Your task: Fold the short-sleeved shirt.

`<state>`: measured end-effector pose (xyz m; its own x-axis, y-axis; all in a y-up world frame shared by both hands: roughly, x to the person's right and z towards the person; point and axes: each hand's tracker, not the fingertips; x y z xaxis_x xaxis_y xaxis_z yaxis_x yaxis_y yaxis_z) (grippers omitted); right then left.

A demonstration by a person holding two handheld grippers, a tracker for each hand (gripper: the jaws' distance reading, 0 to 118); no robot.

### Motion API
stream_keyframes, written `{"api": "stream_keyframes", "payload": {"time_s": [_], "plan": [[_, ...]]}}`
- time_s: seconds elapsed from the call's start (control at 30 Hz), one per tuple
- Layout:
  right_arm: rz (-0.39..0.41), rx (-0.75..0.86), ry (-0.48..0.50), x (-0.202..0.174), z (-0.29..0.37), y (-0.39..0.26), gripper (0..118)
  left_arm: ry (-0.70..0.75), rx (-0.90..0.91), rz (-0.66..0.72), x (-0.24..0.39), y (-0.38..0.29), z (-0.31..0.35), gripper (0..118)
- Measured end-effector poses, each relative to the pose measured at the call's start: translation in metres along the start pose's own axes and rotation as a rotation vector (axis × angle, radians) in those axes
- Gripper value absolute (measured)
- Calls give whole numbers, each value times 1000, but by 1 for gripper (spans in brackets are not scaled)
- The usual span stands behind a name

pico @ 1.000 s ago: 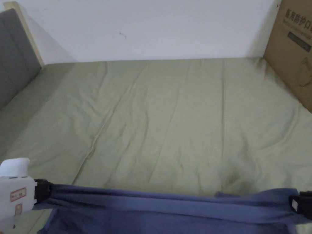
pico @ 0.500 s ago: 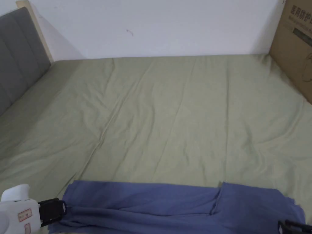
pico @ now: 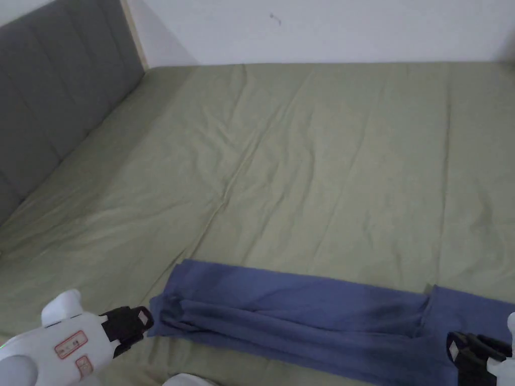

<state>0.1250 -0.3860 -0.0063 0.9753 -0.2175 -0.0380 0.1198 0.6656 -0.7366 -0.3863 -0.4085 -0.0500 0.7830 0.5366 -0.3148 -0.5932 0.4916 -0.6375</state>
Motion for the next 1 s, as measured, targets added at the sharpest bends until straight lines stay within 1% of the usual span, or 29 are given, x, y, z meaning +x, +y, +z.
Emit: {"api": "stream_keyframes", "payload": {"time_s": [0.03,0.07,0.1,0.17,0.3,0.33,0.37,0.4,0.43,0.5,0.53,0.57,0.6,0.63,0.67,0.7,0.73,0.77,0.8,0.87,0.9,0.93,1.0], "plan": [[-1,-6,1,-3,-1,-1,1,-24,-18,21,-5,3,-4,104],[-5,-15,-3,-7,-1,-1,1,-45,-43,45,-9,6,-10,115],[-6,-28,1,-6,-3,-2,1,-69,-77,54,-13,9,-19,117],[-14,-45,-4,-4,-7,-2,1,-110,-61,71,-20,11,-31,116],[-51,-89,-4,-3,-17,-3,1,-84,-191,125,-33,14,-81,116],[-51,-99,5,-6,-19,-3,1,-83,-220,153,-36,13,-92,116],[-48,-107,4,-8,-22,-4,1,-123,-238,185,-41,11,-105,116],[-38,-115,3,-10,-24,-4,1,-127,-240,200,-42,9,-113,118],[-31,-123,4,-13,-26,-4,1,-109,-220,203,-43,9,-114,118],[-28,-134,14,-16,-29,-4,1,-147,-196,259,-42,12,-107,118],[-24,-141,26,-17,-31,-4,1,-164,-205,252,-43,14,-106,116],[-21,-146,29,-18,-33,-4,1,-176,-209,230,-43,15,-107,106],[-13,-152,30,-20,-35,-3,1,-105,-201,184,-40,16,-105,87],[-5,-160,34,-20,-37,-3,1,-30,-189,140,-37,16,-103,51],[-2,-162,36,-20,-37,-3,1,10,-180,116,-36,16,-101,26],[-4,-162,37,-20,-37,-3,1,-3,-187,130,-42,15,-101,16],[-8,-160,38,-19,-37,-3,1,-102,-187,217,-49,14,-99,15],[-13,-158,39,-18,-37,-3,1,-141,-187,281,-51,14,-98,15],[-22,-160,37,-14,-37,-4,1,-124,-189,287,-48,16,-92,14],[-63,-161,25,-7,-35,-6,1,-115,-154,187,-36,20,-84,14],[-94,-156,31,-1,-33,-7,1,-94,-160,181,-27,23,-81,14],[-119,-156,35,4,-31,-8,1,-90,-155,155,-14,26,-75,14],[-160,-140,23,11,-23,-10,1,-80,-113,53,17,33,-62,14]]}}
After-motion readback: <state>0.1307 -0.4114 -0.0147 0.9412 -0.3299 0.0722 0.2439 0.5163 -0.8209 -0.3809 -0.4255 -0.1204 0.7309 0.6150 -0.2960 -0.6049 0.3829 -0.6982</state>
